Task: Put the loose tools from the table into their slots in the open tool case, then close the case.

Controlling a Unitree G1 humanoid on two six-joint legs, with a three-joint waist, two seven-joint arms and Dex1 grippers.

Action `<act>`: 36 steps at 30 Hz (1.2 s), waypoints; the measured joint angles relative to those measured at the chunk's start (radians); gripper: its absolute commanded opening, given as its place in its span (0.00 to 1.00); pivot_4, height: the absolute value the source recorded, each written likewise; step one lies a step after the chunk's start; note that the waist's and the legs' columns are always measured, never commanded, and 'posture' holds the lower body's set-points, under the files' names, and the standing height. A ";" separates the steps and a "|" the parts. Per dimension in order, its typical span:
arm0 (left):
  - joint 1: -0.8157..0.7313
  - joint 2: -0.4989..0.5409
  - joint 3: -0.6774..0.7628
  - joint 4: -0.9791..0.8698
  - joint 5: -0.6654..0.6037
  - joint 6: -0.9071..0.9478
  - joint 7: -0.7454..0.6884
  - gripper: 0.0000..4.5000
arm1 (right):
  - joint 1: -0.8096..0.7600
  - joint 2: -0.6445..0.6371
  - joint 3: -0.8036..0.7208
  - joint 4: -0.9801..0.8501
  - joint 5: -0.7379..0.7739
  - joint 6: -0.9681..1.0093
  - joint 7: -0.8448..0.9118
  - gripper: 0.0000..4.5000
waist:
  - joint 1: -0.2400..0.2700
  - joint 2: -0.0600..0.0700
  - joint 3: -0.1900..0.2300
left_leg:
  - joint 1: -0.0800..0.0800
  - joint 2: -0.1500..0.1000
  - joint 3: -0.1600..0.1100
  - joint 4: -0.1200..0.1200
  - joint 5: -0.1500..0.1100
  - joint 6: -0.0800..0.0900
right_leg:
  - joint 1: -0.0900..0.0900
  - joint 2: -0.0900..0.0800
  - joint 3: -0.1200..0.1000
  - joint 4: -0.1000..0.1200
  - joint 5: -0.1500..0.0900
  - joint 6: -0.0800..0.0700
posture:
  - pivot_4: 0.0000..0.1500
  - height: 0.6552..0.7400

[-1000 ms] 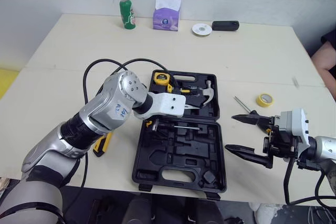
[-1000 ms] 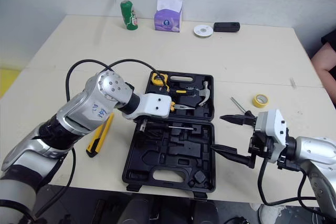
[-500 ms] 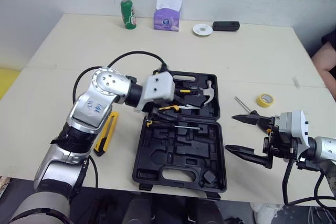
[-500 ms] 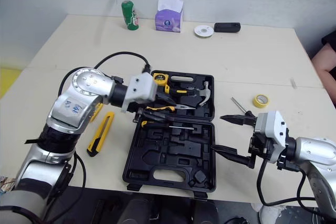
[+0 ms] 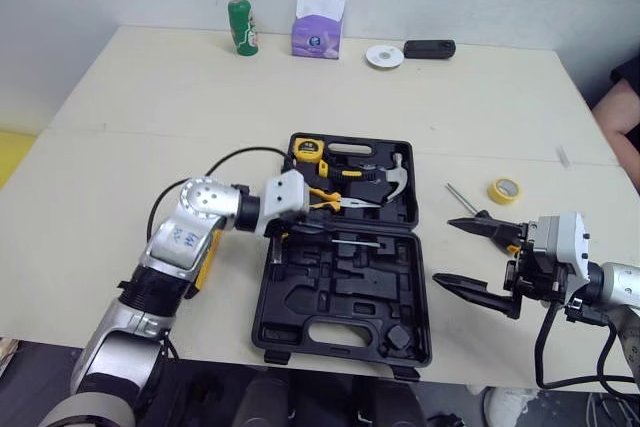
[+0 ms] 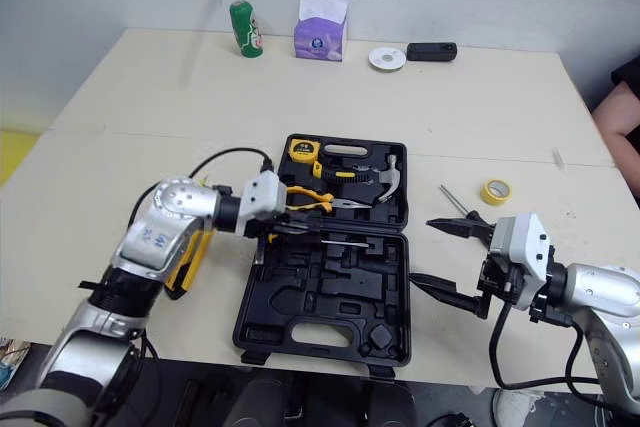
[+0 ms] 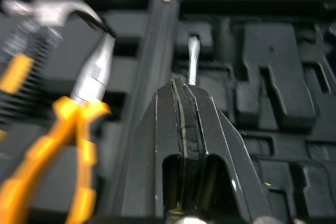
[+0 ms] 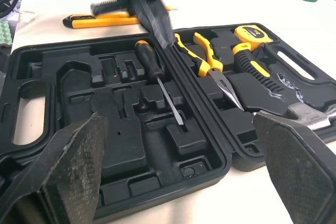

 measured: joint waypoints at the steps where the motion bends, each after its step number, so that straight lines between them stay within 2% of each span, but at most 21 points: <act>1: 0.004 -0.001 0.000 0.000 0.000 0.003 0.008 0.00 | 0.000 0.000 0.000 0.000 0.000 0.000 0.002 1.00 | 0.000 0.000 0.000 | 0.000 0.000 0.000 0.000 0.000 0.000 | 0.000 0.000 0.000 0.000 0.000 0.000 | 1.00 1.00; 16: 0.026 -0.018 -0.034 -0.011 0.036 0.070 0.073 0.00 | 0.019 0.000 -0.003 0.004 -0.005 -0.001 0.021 1.00 | 0.001 0.000 0.000 | 0.001 0.000 0.000 0.000 0.000 0.000 | 0.001 0.000 0.000 0.000 0.000 0.000 | 1.00 1.00; 21: 0.031 -0.016 -0.055 -0.044 0.055 0.114 0.102 0.00 | 0.031 0.000 -0.004 0.005 -0.005 -0.001 0.025 1.00 | 0.001 0.001 0.000 | 0.011 0.000 -0.001 -0.001 -0.002 0.000 | 0.013 0.000 0.000 -0.003 0.000 0.000 | 1.00 1.00; 32: 0.041 -0.013 -0.102 -0.107 0.065 0.303 0.181 0.00 | 0.032 0.000 -0.004 0.027 -0.006 -0.006 0.026 1.00 | 0.000 0.005 -0.024 | 0.015 0.001 -0.002 -0.001 -0.005 0.000 | 0.017 -0.006 0.001 -0.008 0.000 0.000 | 1.00 1.00; 36: 0.041 -0.013 -0.117 -0.114 0.065 0.355 0.200 0.00 | 0.032 0.000 -0.005 0.027 -0.006 -0.017 0.025 1.00 | -0.001 0.008 -0.029 | 0.030 0.004 -0.001 -0.002 -0.016 0.002 | 0.032 -0.006 0.001 -0.013 -0.001 -0.001 | 1.00 1.00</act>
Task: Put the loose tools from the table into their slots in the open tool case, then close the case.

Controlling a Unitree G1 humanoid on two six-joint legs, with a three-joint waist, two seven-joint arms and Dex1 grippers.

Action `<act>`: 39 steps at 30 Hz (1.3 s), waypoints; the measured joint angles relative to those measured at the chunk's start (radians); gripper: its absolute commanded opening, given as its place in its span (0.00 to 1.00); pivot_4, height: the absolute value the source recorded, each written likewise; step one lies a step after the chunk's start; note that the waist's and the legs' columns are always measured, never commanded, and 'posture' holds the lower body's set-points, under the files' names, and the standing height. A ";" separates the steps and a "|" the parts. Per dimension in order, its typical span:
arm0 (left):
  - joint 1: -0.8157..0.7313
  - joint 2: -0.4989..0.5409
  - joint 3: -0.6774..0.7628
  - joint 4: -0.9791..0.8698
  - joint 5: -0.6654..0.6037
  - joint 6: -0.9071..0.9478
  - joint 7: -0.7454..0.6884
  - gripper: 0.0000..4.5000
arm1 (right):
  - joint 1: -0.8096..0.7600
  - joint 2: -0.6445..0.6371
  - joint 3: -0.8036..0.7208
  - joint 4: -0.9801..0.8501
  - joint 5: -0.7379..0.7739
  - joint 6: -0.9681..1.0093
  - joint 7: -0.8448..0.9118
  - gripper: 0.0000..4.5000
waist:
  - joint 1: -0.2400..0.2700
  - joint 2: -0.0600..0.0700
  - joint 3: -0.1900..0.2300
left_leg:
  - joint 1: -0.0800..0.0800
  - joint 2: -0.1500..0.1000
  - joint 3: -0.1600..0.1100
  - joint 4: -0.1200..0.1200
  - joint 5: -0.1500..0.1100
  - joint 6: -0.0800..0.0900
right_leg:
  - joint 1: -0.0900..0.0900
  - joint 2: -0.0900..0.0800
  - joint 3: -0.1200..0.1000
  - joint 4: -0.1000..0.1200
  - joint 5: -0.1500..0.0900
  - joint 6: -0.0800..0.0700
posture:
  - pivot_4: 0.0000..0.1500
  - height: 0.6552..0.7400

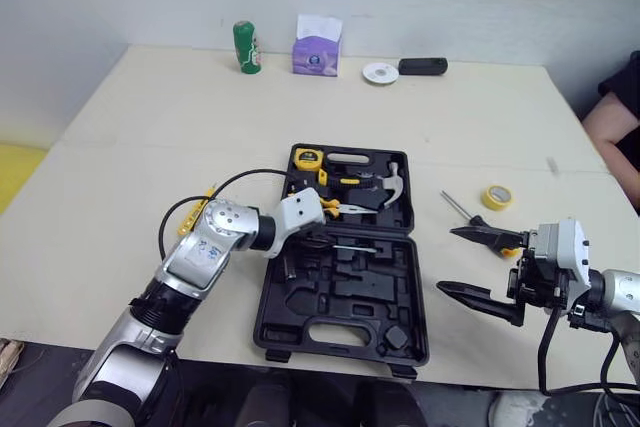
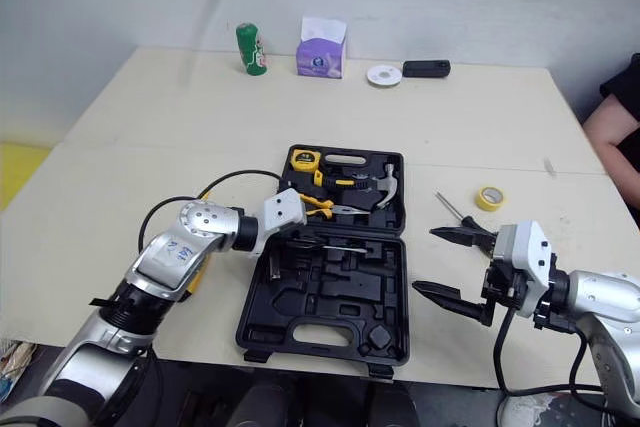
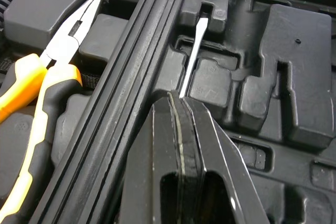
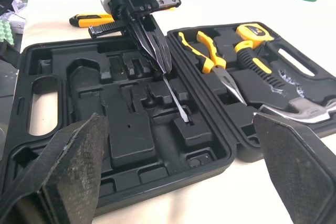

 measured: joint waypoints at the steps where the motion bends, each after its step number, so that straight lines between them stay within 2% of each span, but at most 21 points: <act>1: 0.000 0.000 -0.001 -0.002 0.000 0.009 0.000 0.00 | 0.000 0.000 0.000 0.000 0.000 -0.002 0.000 1.00 | -0.001 0.001 -0.003 | 0.000 0.001 0.000 0.000 -0.004 -0.003 | 0.000 0.000 0.000 -0.001 0.000 0.000 | 1.00 1.00; 4: 0.000 0.000 -0.001 -0.004 0.000 0.005 0.003 0.00 | 0.000 0.000 -0.001 0.001 0.000 -0.003 -0.004 1.00 | 0.000 0.003 -0.006 | 0.000 0.002 0.000 0.000 -0.003 -0.007 | 0.000 0.001 0.000 -0.002 0.000 0.000 | 1.00 1.00; 8: 0.016 -0.019 0.027 0.011 -0.014 -0.100 0.001 0.00 | 0.007 0.003 -0.005 0.002 0.000 -0.005 -0.013 1.00 | 0.003 0.004 -0.004 | -0.003 0.002 0.000 0.000 -0.001 -0.002 | -0.002 0.001 0.000 -0.004 0.000 0.000 | 1.00 1.00; 14: 0.052 -0.032 0.150 0.021 -0.144 -0.126 -0.046 0.00 | 0.003 0.007 -0.041 0.022 -0.004 -0.031 -0.019 1.00 | 0.002 0.003 0.006 | -0.009 0.002 0.000 0.001 0.000 -0.002 | -0.007 0.001 -0.001 -0.004 0.000 0.000 | 1.00 1.00; 18: 0.056 0.043 0.307 -0.010 -0.232 -0.195 -0.102 0.00 | 0.005 0.000 -0.122 0.093 -0.010 -0.073 -0.003 1.00 | 0.001 0.004 0.009 | -0.009 0.002 0.000 0.001 0.000 -0.002 | -0.006 0.002 -0.002 -0.005 0.000 0.000 | 1.00 1.00; 23: 0.191 0.220 0.522 0.018 -0.306 -0.217 -0.157 0.00 | 0.037 -0.027 -0.248 0.251 -0.053 -0.186 0.056 1.00 | -0.001 0.006 0.017 | -0.008 0.004 0.002 0.000 -0.001 -0.002 | -0.007 0.003 -0.002 -0.005 0.000 0.000 | 1.00 1.00; 26: 0.254 0.294 0.646 0.125 -0.309 -0.253 -0.131 0.21 | 0.056 -0.028 -0.309 0.386 -0.087 -0.273 0.073 1.00 | 0.001 0.007 0.018 | -0.008 0.004 0.002 0.000 -0.002 -0.002 | -0.007 0.003 -0.002 -0.006 0.000 0.000 | 1.00 1.00; 33: 0.439 0.334 0.890 0.288 -0.290 -0.349 0.019 0.93 | 0.080 -0.022 -0.463 0.750 -0.127 -0.461 0.020 1.00 | -0.004 0.008 0.021 | -0.008 0.004 0.006 -0.005 -0.006 -0.004 | -0.011 0.001 0.001 -0.008 0.000 0.000 | 1.00 1.00; 34: 0.468 0.336 0.922 0.306 -0.288 -0.359 0.034 1.00 | 0.093 -0.023 -0.477 0.793 -0.137 -0.489 0.013 1.00 | -0.004 0.007 0.021 | -0.008 0.004 0.007 -0.008 -0.005 -0.003 | -0.013 0.001 0.002 -0.009 0.000 -0.001 | 1.00 1.00; 39: 0.607 0.347 1.044 0.416 -0.261 -0.433 0.122 1.00 | 0.124 -0.029 -0.546 1.005 -0.167 -0.618 -0.067 1.00 | -0.012 0.007 0.022 | -0.006 0.004 0.017 -0.016 -0.002 -0.003 | -0.019 0.001 0.009 -0.008 0.000 -0.001 | 1.00 1.00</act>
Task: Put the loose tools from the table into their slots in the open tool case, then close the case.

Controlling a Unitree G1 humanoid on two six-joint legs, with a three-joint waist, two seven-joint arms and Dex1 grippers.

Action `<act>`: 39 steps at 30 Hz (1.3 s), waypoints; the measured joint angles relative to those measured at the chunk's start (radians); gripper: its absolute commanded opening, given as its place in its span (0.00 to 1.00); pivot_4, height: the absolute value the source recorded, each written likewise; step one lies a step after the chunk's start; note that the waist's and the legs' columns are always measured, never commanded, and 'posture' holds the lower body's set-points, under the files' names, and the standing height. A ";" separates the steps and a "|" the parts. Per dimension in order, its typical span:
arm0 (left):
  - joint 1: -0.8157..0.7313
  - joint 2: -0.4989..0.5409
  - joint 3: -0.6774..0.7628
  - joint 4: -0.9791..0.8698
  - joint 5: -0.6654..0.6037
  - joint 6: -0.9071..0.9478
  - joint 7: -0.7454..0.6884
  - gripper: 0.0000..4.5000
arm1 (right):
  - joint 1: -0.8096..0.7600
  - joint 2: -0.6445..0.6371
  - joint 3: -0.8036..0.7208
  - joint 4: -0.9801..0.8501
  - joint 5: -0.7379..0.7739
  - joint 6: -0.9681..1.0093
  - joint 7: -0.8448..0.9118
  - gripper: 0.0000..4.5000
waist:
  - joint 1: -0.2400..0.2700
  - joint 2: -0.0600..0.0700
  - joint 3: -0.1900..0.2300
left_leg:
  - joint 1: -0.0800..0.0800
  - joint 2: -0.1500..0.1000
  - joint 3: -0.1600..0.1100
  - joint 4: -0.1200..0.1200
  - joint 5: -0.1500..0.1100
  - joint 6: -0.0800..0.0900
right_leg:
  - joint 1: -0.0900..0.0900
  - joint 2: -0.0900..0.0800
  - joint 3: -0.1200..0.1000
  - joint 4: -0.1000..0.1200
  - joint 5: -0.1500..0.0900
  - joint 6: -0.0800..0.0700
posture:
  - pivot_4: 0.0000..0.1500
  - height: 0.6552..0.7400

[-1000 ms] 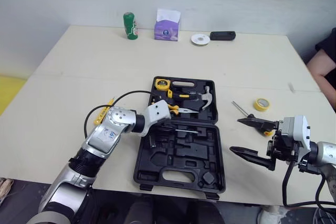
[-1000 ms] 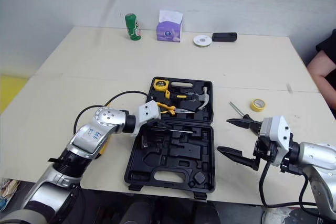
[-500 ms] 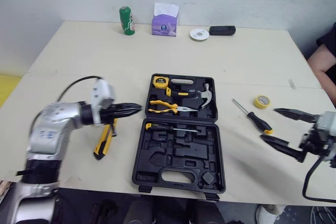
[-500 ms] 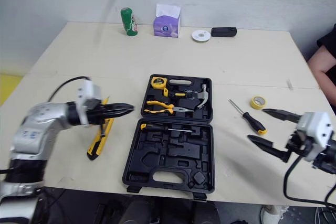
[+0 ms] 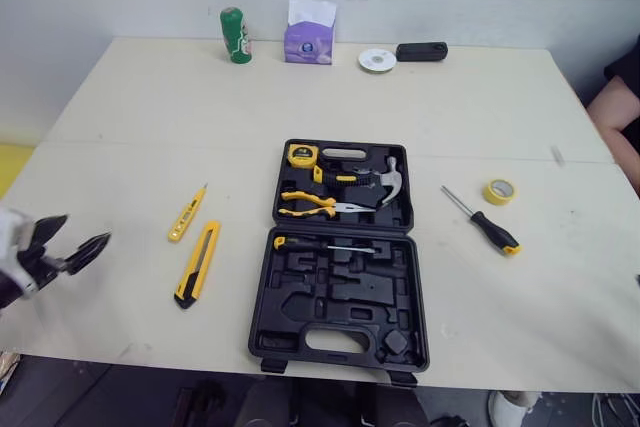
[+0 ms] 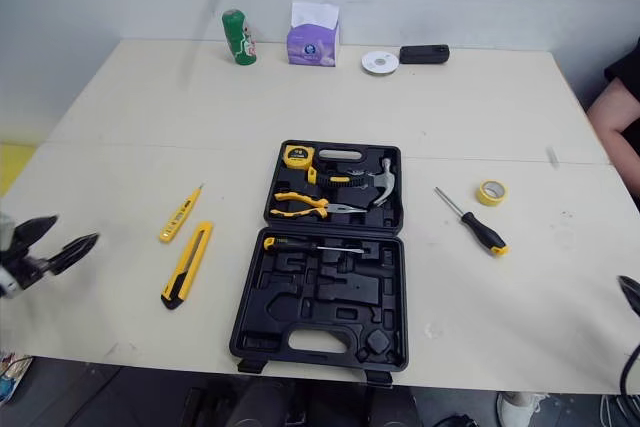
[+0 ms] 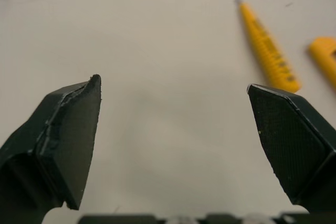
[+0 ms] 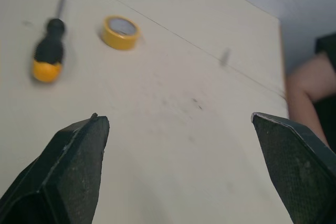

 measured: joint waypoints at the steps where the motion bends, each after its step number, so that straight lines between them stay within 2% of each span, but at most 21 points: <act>1: 0.032 0.003 0.026 0.033 0.008 -0.018 0.019 1.00 | 0.014 -0.007 -0.011 0.046 -0.005 -0.023 -0.023 1.00 | -0.003 0.000 0.000 | 0.000 0.000 0.001 0.000 0.000 0.000 | 0.000 0.000 0.001 0.000 0.000 0.000 | 1.00 1.00; 4: 0.098 0.010 0.081 0.127 0.027 -0.068 0.067 1.00 | 0.068 -0.013 -0.048 0.160 -0.021 -0.078 -0.081 1.00 | -0.010 -0.002 0.001 | 0.002 0.001 0.003 0.000 -0.004 -0.004 | -0.001 -0.001 0.005 0.001 0.000 0.000 | 1.00 1.00; 9: 0.114 0.027 0.127 0.267 0.034 -0.151 0.120 1.00 | 0.148 -0.009 -0.059 0.261 -0.030 -0.153 -0.162 1.00 | -0.016 -0.002 0.001 | 0.004 0.001 0.005 0.000 -0.007 0.000 | -0.003 -0.002 0.009 0.003 0.001 -0.001 | 1.00 1.00; 18: 0.045 0.028 0.122 0.286 0.016 -0.171 0.127 1.00 | 0.129 0.003 -0.038 0.272 -0.021 -0.177 -0.206 1.00 | -0.022 -0.002 0.001 | 0.003 0.001 0.008 -0.003 -0.006 -0.001 | -0.007 -0.002 0.012 0.003 0.001 -0.002 | 1.00 1.00; 24: -0.009 0.027 0.072 0.183 -0.035 -0.117 0.075 1.00 | 0.117 0.085 -0.001 0.081 0.035 -0.117 -0.177 1.00 | -0.022 -0.002 0.001 | 0.001 0.001 0.009 -0.003 -0.004 -0.005 | -0.009 -0.002 0.012 0.004 0.001 -0.002 | 1.00 1.00; 31: -0.008 -0.016 -0.109 -0.200 -0.104 -0.038 -0.060 1.00 | 0.161 0.143 0.097 -0.395 0.160 0.227 -0.195 1.00 | -0.015 -0.001 0.001 | 0.000 0.001 0.010 -0.003 -0.003 -0.006 | -0.011 -0.002 0.014 0.005 0.001 -0.002 | 1.00 1.00; 39: -0.212 -0.017 -0.353 -0.485 -0.150 0.047 -0.150 1.00 | 0.152 -0.001 0.226 -0.721 0.178 0.619 -0.213 1.00 | -0.010 -0.001 0.001 | -0.006 0.001 0.012 -0.001 -0.001 -0.005 | -0.016 0.000 0.014 0.009 0.001 -0.002 | 1.00 1.00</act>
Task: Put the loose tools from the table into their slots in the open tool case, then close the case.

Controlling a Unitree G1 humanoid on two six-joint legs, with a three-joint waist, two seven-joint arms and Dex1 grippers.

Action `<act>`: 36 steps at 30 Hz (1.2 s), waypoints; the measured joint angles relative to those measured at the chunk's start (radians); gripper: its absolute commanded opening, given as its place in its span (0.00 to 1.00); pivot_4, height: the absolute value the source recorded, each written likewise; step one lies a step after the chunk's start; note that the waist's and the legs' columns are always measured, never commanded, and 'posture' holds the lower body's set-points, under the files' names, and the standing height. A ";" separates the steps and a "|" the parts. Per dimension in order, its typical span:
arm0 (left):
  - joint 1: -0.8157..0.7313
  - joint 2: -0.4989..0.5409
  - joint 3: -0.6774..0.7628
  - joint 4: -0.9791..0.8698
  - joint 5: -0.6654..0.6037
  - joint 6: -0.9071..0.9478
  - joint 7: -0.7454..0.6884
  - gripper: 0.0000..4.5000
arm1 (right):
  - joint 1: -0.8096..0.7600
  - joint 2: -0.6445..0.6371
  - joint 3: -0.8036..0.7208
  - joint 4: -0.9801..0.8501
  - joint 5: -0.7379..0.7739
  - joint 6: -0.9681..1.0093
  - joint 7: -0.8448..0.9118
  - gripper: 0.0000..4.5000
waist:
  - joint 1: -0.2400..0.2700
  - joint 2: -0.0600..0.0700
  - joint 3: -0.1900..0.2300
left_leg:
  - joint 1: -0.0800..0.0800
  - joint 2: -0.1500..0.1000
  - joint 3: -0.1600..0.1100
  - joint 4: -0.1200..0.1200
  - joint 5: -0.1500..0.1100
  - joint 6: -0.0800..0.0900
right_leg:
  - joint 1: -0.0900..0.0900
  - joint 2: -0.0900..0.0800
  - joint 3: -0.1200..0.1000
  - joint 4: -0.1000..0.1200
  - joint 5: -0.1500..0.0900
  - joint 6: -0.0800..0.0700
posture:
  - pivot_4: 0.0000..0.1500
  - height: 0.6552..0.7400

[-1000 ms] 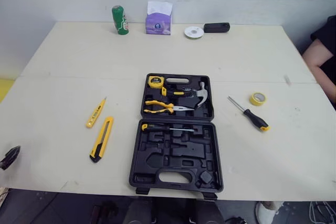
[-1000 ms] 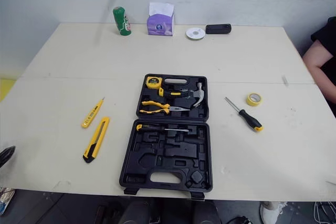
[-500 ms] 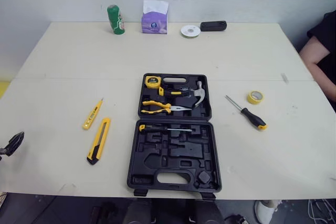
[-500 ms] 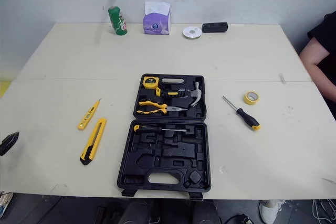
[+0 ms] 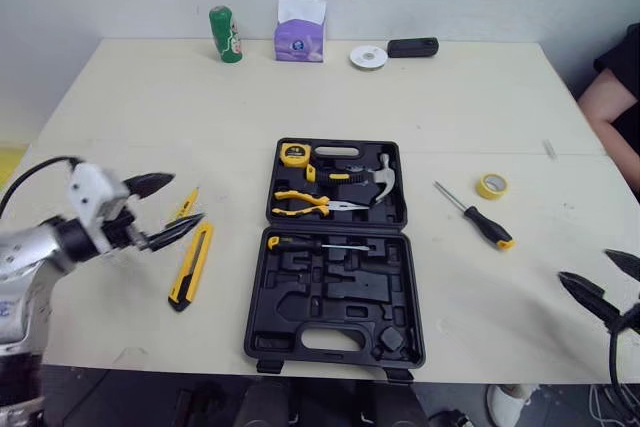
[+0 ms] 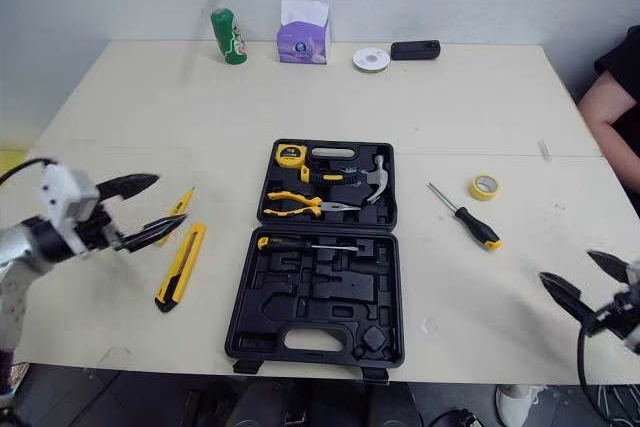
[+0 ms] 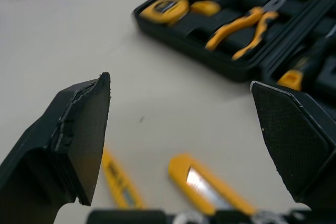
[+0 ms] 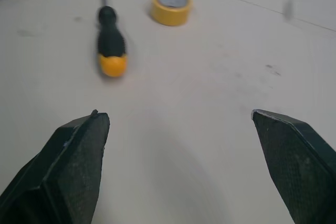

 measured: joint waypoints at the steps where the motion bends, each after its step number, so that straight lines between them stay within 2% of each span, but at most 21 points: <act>1: -0.010 0.002 -0.016 -0.017 -0.007 0.009 -0.014 1.00 | -0.013 -0.012 0.007 -0.013 0.004 0.032 -0.002 1.00 | 0.000 0.000 0.000 | 0.000 0.000 0.000 0.000 0.001 0.002 | 0.000 0.000 0.000 0.000 0.000 0.000 | 1.00 1.00; 9: -0.104 -0.023 -0.224 -0.167 -0.039 0.081 -0.135 1.00 | -0.170 -0.153 0.132 -0.051 -0.025 0.330 -0.042 1.00 | 0.000 -0.001 0.001 | 0.000 0.002 0.003 0.002 0.003 0.004 | -0.001 0.005 0.003 0.002 0.000 0.000 | 1.00 1.00; 17: -0.163 -0.080 -0.322 -0.215 -0.099 0.182 -0.160 1.00 | -0.382 -0.195 0.276 0.013 -0.039 0.489 -0.002 1.00 | 0.000 -0.003 0.002 | -0.001 0.002 0.003 0.005 0.003 0.006 | 0.000 0.005 0.003 0.002 0.000 0.001 | 1.00 1.00; 28: -0.178 -0.093 -0.342 -0.226 -0.119 0.246 -0.188 1.00 | -0.646 -0.199 0.477 0.142 -0.122 0.545 0.037 1.00 | -0.001 -0.003 0.002 | -0.002 0.003 0.003 0.006 0.005 0.005 | -0.001 0.006 0.002 0.002 0.000 0.001 | 1.00 1.00; 36: -0.171 -0.123 -0.331 -0.254 -0.168 0.297 -0.147 1.00 | -0.693 -0.178 0.558 0.176 -0.173 0.543 0.063 1.00 | 0.000 -0.003 0.002 | -0.010 0.003 -0.001 0.013 0.005 0.006 | -0.003 0.006 -0.001 0.005 0.001 0.002 | 1.00 1.00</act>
